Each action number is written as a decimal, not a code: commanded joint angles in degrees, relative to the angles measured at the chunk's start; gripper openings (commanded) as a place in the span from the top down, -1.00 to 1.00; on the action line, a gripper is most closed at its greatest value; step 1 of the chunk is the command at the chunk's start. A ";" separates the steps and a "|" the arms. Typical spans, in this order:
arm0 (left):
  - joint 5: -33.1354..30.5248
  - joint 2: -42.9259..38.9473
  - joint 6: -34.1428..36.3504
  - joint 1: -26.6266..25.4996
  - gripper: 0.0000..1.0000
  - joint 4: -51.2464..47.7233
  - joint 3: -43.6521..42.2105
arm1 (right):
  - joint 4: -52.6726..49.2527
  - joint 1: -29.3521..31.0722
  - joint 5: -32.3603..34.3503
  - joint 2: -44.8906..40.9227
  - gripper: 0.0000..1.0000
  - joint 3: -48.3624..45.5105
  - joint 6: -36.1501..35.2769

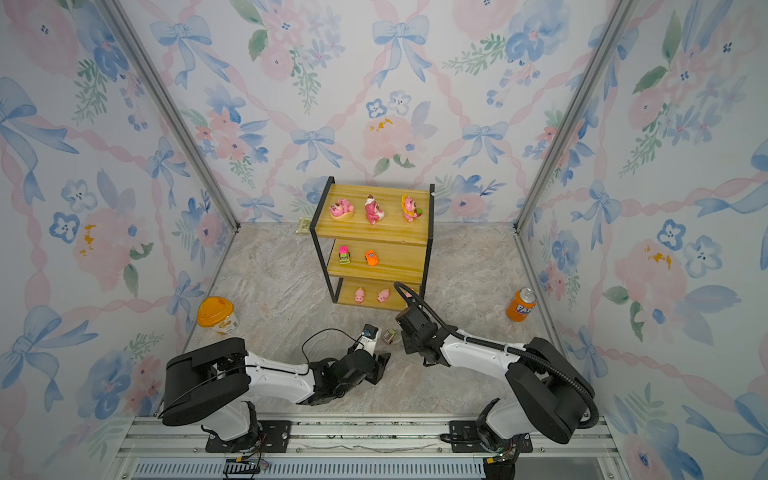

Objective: Place and organize the plastic toys onto the shelf
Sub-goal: 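Withdraw the right gripper down toward the striped-box truck while the left arm advances, then lower the right gripper over the green truck with the striped box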

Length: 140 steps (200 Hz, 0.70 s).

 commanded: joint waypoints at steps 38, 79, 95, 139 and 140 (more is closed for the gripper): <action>-1.39 2.09 -1.72 0.81 -0.15 0.63 0.51 | 3.15 -0.88 -2.55 4.41 0.23 4.73 -4.08; -1.75 2.17 -2.58 1.58 -0.14 0.66 0.06 | 3.88 -0.93 -2.46 6.43 0.23 6.64 -4.76; -1.84 2.34 -2.62 1.80 -0.14 0.67 0.08 | 3.71 -0.89 -2.29 7.17 0.23 7.33 -5.25; -2.15 3.08 -2.80 2.10 -0.14 0.63 0.37 | 4.11 -0.88 -3.17 9.20 0.23 8.98 -6.62; -2.17 3.06 -2.84 2.13 -0.14 0.63 0.37 | 4.11 -0.88 -3.21 9.21 0.23 8.99 -6.70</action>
